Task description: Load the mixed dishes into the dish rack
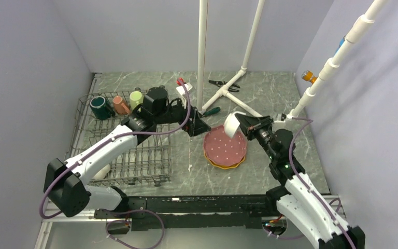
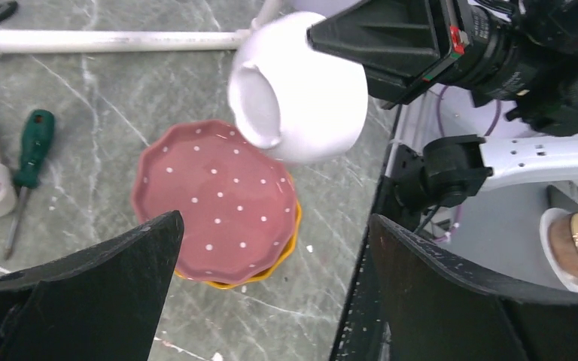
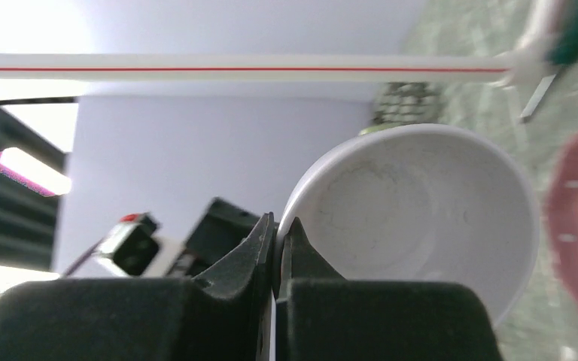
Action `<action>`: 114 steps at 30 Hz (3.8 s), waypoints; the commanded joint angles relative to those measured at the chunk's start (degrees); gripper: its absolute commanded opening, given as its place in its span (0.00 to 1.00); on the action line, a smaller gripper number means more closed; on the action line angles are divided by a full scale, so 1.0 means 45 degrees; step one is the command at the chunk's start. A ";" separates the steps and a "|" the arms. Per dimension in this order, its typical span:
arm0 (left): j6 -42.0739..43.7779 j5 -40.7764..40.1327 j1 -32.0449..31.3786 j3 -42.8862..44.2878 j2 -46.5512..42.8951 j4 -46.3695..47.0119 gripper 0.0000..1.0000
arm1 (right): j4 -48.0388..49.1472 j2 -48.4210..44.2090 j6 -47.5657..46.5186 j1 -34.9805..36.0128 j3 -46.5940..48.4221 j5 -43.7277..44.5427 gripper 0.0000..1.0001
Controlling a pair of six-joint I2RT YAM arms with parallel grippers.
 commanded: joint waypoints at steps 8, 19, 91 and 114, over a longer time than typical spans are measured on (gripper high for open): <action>-0.0115 -0.1020 0.0128 -0.0948 -0.1548 0.1539 0.99 | 0.7331 0.3286 0.4821 0.1628 0.0250 -0.0686 0.00; 0.2231 -0.4468 -0.1347 -0.0013 -0.1291 -0.1020 0.99 | 0.7202 0.5757 0.5528 0.2771 0.1962 -0.0874 0.00; 0.2842 -0.7773 -0.1602 -0.0070 -0.1655 -0.1202 0.00 | 0.7999 0.7891 0.6289 0.3596 0.2646 -0.0679 0.30; 0.2849 -0.8544 -0.1606 -0.0252 -0.1863 -0.1102 0.00 | 0.4943 0.6948 0.5050 0.3541 0.2661 -0.0220 1.00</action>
